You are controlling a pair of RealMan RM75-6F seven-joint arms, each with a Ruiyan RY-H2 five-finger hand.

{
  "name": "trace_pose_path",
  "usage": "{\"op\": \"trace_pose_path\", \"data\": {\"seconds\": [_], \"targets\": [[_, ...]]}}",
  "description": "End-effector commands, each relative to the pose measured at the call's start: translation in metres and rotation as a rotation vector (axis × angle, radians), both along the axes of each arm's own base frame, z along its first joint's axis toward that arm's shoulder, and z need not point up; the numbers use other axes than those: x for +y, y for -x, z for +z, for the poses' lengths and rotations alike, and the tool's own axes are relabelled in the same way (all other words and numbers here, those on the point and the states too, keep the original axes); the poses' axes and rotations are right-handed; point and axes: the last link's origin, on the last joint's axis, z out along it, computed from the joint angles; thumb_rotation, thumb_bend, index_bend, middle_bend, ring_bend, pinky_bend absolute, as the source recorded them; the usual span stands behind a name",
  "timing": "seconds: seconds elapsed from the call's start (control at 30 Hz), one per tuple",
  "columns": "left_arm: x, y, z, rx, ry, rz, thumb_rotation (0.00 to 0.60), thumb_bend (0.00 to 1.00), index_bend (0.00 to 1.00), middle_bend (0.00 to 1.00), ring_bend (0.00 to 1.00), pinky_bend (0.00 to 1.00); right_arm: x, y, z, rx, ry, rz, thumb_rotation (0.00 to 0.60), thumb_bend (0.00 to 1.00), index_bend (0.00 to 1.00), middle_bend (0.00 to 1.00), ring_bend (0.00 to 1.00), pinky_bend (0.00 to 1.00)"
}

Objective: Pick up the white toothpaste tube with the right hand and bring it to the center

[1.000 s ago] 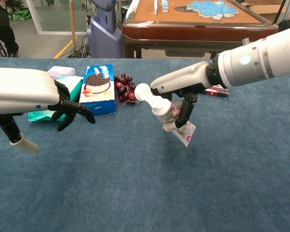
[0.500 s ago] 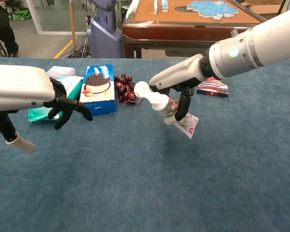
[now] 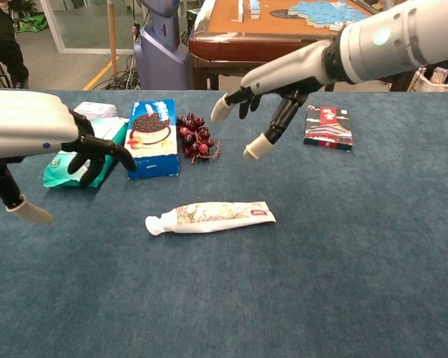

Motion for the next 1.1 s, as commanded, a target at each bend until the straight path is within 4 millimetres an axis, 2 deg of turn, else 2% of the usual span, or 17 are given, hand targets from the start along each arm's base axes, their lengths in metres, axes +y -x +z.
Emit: {"op": "trace_pose_path", "data": {"seconds": [0.03,0.2,0.23,0.33,0.47,0.63,0.77,0.97,1.1], "targets": [[0.007,0.011,0.013,-0.028,-0.076,0.074,0.6,0.09,0.18,0.49,0.48,0.29,0.004,0.018,0.032,-0.08,0.107,-0.047,0.465,0.0,0.0,0.13,0.14,0.12],[0.015,0.036,0.033,-0.073,-0.207,0.226,0.6,0.09,0.18,0.46,0.46,0.29,0.012,0.059,0.069,-0.124,0.251,-0.129,0.49,0.09,0.02,0.2,0.18,0.16],[0.016,0.041,0.036,-0.084,-0.23,0.255,0.6,0.09,0.18,0.45,0.45,0.29,0.014,0.066,0.075,-0.135,0.275,-0.15,0.52,0.12,0.03,0.22,0.2,0.18],[0.018,0.059,0.045,-0.11,-0.311,0.348,0.6,0.09,0.18,0.44,0.44,0.29,0.024,0.089,0.089,-0.145,0.343,-0.195,0.597,0.21,0.11,0.26,0.24,0.24],[0.016,0.084,0.055,-0.152,-0.428,0.465,0.6,0.09,0.18,0.43,0.43,0.29,0.041,0.127,0.108,-0.155,0.458,-0.26,0.6,0.29,0.23,0.34,0.29,0.33],[0.004,0.109,0.067,-0.208,-0.557,0.568,0.6,0.09,0.18,0.43,0.42,0.29,0.067,0.166,0.123,-0.149,0.576,-0.312,0.6,0.29,0.28,0.38,0.34,0.36],[-0.013,0.127,0.075,-0.226,-0.636,0.631,0.6,0.09,0.18,0.42,0.42,0.29,0.092,0.19,0.133,-0.173,0.671,-0.354,0.6,0.29,0.31,0.41,0.34,0.36],[-0.037,0.141,0.079,-0.257,-0.689,0.661,0.6,0.09,0.19,0.42,0.42,0.29,0.134,0.223,0.135,-0.222,0.751,-0.445,0.6,0.29,0.33,0.42,0.34,0.36],[-0.045,0.142,0.082,-0.267,-0.712,0.663,0.6,0.09,0.19,0.42,0.42,0.29,0.159,0.237,0.136,-0.222,0.785,-0.488,0.6,0.26,0.34,0.43,0.34,0.36]]}}
